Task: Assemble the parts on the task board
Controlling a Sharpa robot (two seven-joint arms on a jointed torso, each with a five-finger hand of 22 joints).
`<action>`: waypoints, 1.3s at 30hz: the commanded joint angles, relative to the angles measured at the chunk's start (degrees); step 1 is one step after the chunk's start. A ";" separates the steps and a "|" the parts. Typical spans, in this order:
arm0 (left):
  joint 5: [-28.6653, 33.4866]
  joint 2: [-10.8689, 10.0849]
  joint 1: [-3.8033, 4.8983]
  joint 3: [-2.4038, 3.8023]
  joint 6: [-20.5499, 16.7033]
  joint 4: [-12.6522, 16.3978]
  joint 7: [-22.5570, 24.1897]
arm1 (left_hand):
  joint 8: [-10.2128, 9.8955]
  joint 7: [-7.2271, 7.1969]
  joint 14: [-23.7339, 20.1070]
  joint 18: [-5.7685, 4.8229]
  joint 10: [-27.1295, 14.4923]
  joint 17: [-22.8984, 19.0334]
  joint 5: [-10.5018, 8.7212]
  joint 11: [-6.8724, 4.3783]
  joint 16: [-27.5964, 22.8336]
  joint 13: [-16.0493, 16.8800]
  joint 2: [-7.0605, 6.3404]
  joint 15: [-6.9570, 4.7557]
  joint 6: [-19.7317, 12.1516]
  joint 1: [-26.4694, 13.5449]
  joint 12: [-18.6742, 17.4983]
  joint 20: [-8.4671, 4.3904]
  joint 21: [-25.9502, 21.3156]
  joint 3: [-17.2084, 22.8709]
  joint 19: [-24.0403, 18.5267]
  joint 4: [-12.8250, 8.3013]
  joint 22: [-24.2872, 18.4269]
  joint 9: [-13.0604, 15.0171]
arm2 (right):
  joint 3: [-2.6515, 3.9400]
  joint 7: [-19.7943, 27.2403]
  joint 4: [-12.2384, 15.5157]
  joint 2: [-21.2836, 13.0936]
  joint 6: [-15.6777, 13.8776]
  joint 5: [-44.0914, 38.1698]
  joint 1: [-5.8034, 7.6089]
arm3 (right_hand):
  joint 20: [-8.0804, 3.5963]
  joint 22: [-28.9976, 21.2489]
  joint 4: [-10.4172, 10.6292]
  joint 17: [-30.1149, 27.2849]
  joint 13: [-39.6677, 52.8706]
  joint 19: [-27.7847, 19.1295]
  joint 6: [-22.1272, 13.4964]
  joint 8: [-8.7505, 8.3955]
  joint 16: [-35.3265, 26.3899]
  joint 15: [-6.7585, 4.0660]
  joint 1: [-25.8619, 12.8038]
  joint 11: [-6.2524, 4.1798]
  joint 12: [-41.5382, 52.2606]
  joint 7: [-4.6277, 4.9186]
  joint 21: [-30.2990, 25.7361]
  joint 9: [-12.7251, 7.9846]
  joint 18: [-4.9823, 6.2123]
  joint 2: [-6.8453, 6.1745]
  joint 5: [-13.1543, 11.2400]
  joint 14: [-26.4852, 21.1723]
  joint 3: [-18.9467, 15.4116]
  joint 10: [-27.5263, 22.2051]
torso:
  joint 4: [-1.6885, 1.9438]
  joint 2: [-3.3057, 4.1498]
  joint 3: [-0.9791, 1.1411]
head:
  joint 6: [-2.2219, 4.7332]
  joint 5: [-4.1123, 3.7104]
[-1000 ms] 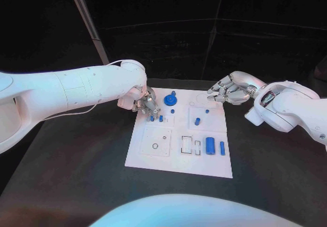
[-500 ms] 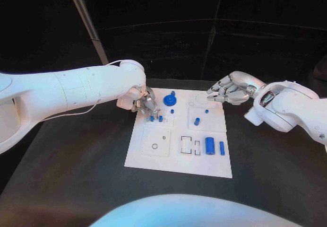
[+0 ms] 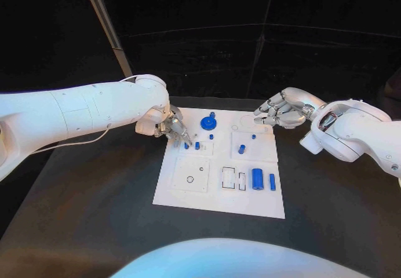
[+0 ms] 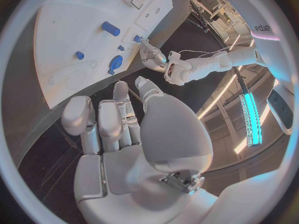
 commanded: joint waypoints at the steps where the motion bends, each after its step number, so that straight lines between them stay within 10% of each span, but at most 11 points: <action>1: 0.33 -0.96 0.17 0.06 -5.81 1.10 0.83 | -0.30 0.06 5.90 -0.51 -0.56 14.48 0.11 -0.01 0.07 -0.41 0.59 -0.44 0.28 1.20 -0.54 -0.36 -0.33 -1.47 0.22 0.35 -0.12 0.25 | 0.03 0.62 -0.03 0.06 0.17 0.18 0.09 | -0.05 -0.05 0.38 -0.05 -0.06 -0.39 -0.32 0.30 -0.18 -0.22 0.32 0.03 -0.22 0.03 -0.39 -0.08 1.01 -0.28 0.17 0.66 -0.01 -0.32 | -0.03 0.03 -0.04 | 0.07 0.06; 9: 10.24 -4.30 0.38 0.27 -15.19 4.74 7.12 | -3.98 2.70 4.37 0.91 -9.91 8.75 0.29 2.26 -2.98 -13.50 1.13 1.26 -5.84 6.26 -11.44 0.92 -8.06 -5.95 -3.73 0.04 -5.94 -1.40 | 0.03 0.73 -0.25 0.16 0.18 0.19 0.08 | -0.05 -0.09 0.40 -0.03 -0.10 -0.41 -0.35 0.30 -0.19 -0.22 0.35 0.04 -0.23 0.04 -0.42 -0.09 1.02 -0.28 0.19 0.67 -0.01 -0.35 | -0.07 0.01 0.01 | 0.25 -0.08; 15: 16.15 -6.27 0.52 0.33 -22.13 6.14 12.69 | -5.93 5.45 0.78 3.04 -16.46 -1.15 0.32 4.97 -9.13 -16.01 0.91 3.55 -11.55 10.91 -14.51 3.21 -20.02 -9.98 -10.29 -0.28 -14.84 -4.22 | 0.02 0.75 -0.36 0.17 0.19 0.26 0.07 | -0.05 -0.10 0.41 -0.03 -0.10 -0.41 -0.36 0.30 -0.19 -0.22 0.36 0.04 -0.23 0.04 -0.43 -0.09 1.02 -0.28 0.19 0.67 -0.01 -0.35 | -0.01 0.01 0.05 | 0.55 -0.34; 23: 16.18 -6.32 0.51 0.28 -27.04 7.23 17.62 | -4.73 5.94 -4.32 4.80 -20.22 -12.55 0.36 5.56 -17.01 -18.81 2.61 4.29 -12.71 18.76 -16.07 4.12 -29.71 -11.06 -15.22 -2.32 -22.12 -6.43 | 0.02 0.75 -0.34 0.14 0.15 0.28 0.07 | -0.05 -0.10 0.41 -0.03 -0.10 -0.41 -0.36 0.30 -0.19 -0.22 0.36 0.04 -0.23 0.04 -0.43 -0.09 1.02 -0.28 0.19 0.67 -0.01 -0.35 | -0.13 0.05 0.01 | 0.87 -0.59; 28: 11.12 -5.78 0.25 0.23 -32.60 8.25 25.31 | -4.26 5.67 -7.54 4.88 -21.91 -19.10 0.62 5.30 -22.08 -22.13 4.47 3.83 -10.66 28.50 -18.85 3.72 -31.94 -5.51 -15.97 -7.87 -23.79 -8.36 | 0.02 0.75 -0.24 0.04 0.09 0.28 0.07 | -0.05 -0.10 0.42 -0.02 -0.11 -0.41 -0.38 0.31 -0.20 -0.22 0.39 0.04 -0.22 0.04 -0.44 -0.09 1.02 -0.27 0.21 0.67 0.01 -0.35 | -0.14 -0.02 0.06 | 1.24 -0.99; 39: -4.59 -2.78 -2.25 0.10 -39.03 7.00 36.06 | -9.57 6.72 -16.12 4.85 -24.44 -37.49 -0.10 6.94 -36.95 -32.89 -0.04 5.30 -8.12 30.89 -28.88 4.54 -34.85 0.92 -18.00 -13.76 -25.69 -15.43 | 0.02 0.96 -0.16 0.10 -0.42 0.28 0.06 | -0.05 -0.27 0.40 -0.18 -0.27 -0.49 -0.39 0.32 -0.34 -0.23 0.51 0.02 -0.36 0.04 -0.54 -0.09 1.06 -0.21 0.24 0.64 0.07 -0.44 | -0.11 0.04 -0.04 | 2.66 -2.22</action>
